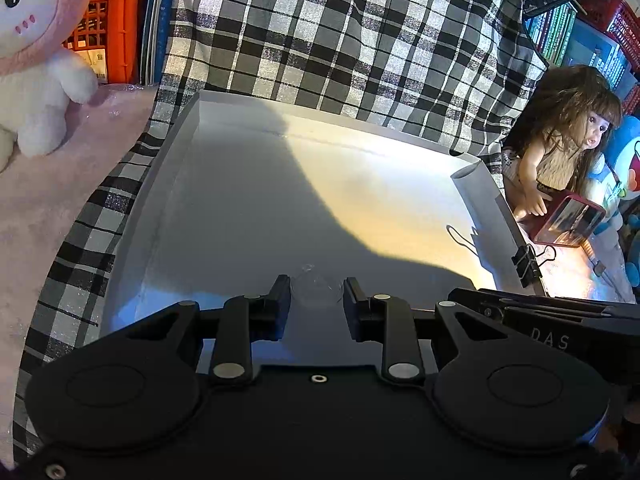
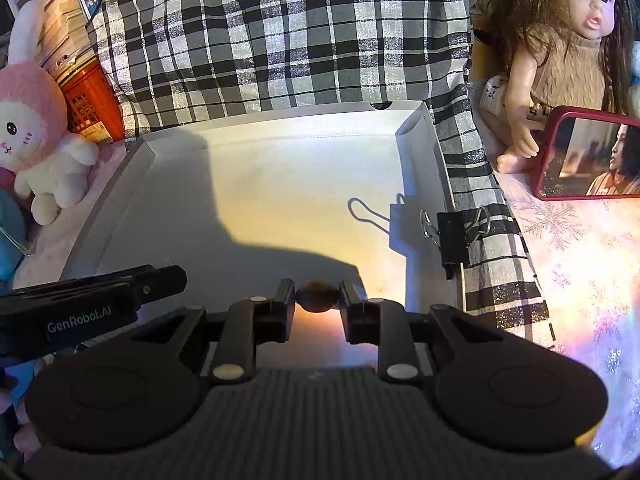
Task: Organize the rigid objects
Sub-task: 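Carry the brown ball and clear lid over the white box tray with both tools, then open the right tool dropping the ball while the left tool releases the lid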
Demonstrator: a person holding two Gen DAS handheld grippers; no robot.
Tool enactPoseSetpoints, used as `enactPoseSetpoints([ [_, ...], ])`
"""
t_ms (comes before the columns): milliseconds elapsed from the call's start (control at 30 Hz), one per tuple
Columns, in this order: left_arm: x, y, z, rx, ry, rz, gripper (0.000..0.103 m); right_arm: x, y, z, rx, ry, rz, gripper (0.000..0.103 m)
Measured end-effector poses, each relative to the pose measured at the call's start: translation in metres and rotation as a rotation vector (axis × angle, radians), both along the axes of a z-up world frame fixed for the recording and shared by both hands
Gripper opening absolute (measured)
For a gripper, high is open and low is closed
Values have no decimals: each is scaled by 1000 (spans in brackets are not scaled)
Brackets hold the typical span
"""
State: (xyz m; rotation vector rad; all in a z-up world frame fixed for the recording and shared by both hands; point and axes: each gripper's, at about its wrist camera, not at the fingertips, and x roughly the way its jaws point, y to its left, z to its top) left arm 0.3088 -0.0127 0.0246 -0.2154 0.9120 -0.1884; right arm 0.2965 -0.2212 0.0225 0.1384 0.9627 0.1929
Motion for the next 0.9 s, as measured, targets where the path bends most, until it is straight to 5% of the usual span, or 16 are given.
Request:
enactPoseSetpoints([
  [100,-1,0,1,1,0,4,28,-1,0,2,4,-2,-3,34],
  [567,-39,12,28,41,-133,-28,71,-31,-9,27,38,-122,-23,70],
  [900,-96,21,43,31,-228,-69,79,-75,-18,34,67,-210,-29,87],
])
